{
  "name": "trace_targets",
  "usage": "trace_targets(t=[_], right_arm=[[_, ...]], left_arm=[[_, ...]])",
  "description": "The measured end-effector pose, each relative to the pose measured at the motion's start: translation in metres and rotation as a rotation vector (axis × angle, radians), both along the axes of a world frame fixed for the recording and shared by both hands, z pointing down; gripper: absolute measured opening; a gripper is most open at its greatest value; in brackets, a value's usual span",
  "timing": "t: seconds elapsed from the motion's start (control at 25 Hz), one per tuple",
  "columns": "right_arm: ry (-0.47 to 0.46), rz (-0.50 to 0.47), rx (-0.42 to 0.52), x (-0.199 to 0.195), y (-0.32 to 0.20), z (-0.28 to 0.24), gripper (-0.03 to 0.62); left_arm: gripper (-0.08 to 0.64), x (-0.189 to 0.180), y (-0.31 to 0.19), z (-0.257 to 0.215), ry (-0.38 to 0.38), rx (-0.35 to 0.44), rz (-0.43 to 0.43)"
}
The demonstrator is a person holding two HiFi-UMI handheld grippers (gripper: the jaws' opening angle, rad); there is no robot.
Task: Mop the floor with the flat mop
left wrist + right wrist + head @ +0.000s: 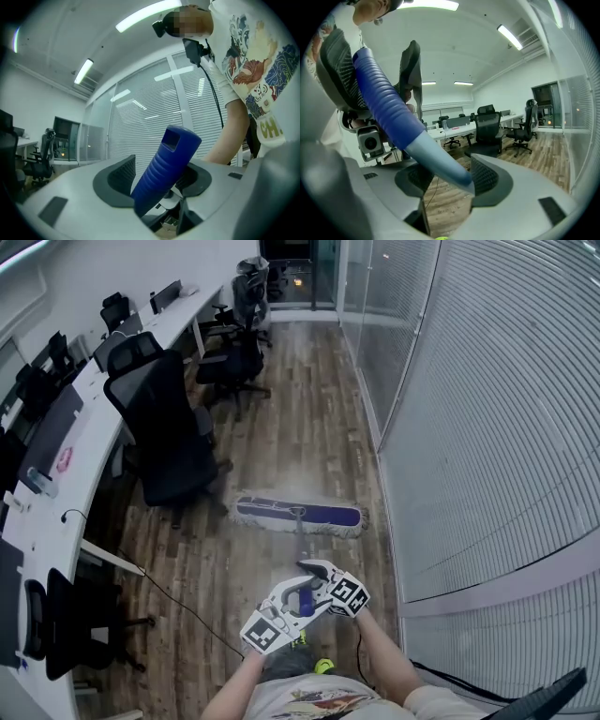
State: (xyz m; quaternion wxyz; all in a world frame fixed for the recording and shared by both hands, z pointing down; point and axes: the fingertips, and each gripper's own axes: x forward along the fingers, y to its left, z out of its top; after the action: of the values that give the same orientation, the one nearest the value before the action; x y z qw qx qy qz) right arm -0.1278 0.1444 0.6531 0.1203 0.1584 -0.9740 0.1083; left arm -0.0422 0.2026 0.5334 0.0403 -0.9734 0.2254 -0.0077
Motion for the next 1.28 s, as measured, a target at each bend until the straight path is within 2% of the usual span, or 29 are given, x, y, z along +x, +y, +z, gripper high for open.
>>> trace_targets(t=[0.24, 0.36, 0.44, 0.56, 0.68, 0.92, 1.28], right_arm=[[-0.031, 0.047, 0.005, -0.022, -0.057, -0.007, 0.213], [0.010, 0.040, 0.018, -0.029, -0.067, 0.002, 0.213], [0.058, 0.019, 0.021, -0.033, -0.071, 0.014, 0.213], [0.077, 0.017, 0.022, -0.038, -0.087, 0.023, 0.215], [0.074, 0.009, 0.028, -0.039, -0.111, 0.024, 0.215], [0.027, 0.018, 0.021, -0.038, -0.172, 0.019, 0.216], [0.033, -0.005, 0.020, -0.015, -0.305, 0.018, 0.216]], left_arm=[[0.210, -0.025, -0.056, -0.012, 0.083, 0.010, -0.002], [0.216, -0.031, -0.063, 0.002, 0.027, 0.015, 0.041], [0.216, -0.036, -0.066, 0.015, -0.006, -0.013, 0.054], [0.224, -0.042, -0.082, 0.024, 0.023, -0.052, 0.023], [0.225, -0.044, -0.106, 0.025, 0.032, -0.047, 0.015], [0.225, -0.043, -0.169, 0.021, 0.049, -0.049, 0.007], [0.227, -0.016, -0.302, 0.024, 0.007, -0.069, 0.011]])
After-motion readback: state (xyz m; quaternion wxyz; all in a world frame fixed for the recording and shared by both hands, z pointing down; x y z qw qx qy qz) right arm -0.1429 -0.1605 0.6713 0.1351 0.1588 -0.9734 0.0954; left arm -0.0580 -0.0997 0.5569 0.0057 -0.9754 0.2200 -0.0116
